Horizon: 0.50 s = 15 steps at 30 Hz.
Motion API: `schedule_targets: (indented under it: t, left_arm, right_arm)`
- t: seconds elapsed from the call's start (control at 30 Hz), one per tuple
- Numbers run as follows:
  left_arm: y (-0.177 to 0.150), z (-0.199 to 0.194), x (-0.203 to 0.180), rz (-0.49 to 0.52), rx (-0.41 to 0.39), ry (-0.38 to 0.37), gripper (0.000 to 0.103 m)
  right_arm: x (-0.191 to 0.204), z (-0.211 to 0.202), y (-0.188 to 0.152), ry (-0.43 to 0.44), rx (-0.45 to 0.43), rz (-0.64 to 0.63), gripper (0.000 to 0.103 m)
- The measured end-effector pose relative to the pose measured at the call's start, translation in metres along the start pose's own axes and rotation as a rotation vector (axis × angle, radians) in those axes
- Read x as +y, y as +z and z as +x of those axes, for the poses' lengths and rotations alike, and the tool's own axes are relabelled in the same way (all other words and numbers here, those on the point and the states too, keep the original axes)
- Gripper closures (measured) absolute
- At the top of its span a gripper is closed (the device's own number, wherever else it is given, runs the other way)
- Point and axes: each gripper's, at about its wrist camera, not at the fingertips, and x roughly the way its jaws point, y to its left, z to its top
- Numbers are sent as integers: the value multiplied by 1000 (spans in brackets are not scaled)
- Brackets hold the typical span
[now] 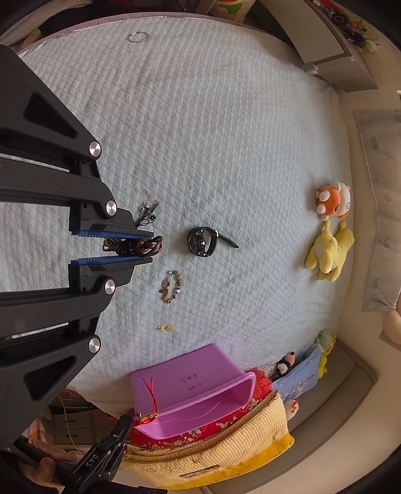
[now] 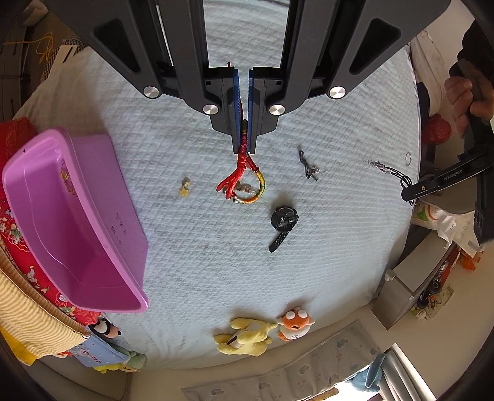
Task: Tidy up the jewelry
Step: 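Lift the rainbow bracelet and brown cord and carry both toward the pink tub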
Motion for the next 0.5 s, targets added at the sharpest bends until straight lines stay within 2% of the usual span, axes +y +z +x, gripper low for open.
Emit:
schedule_targets:
  t: [0.13, 0.27, 0.5]
  left_arm:
    - [-12, -12, -31, 33, 12, -32, 93]
    - [-14, -15, -79, 79, 10, -80, 93]
    - [3, -15, -196, 145, -52, -164, 93]
  right_arm:
    - [-10, -32, -13, -6, -23, 8, 99]
    - [-33, -63, -15, -17, -66, 11, 99]
    - [-110, -101, 5, -35, -136, 29, 99]
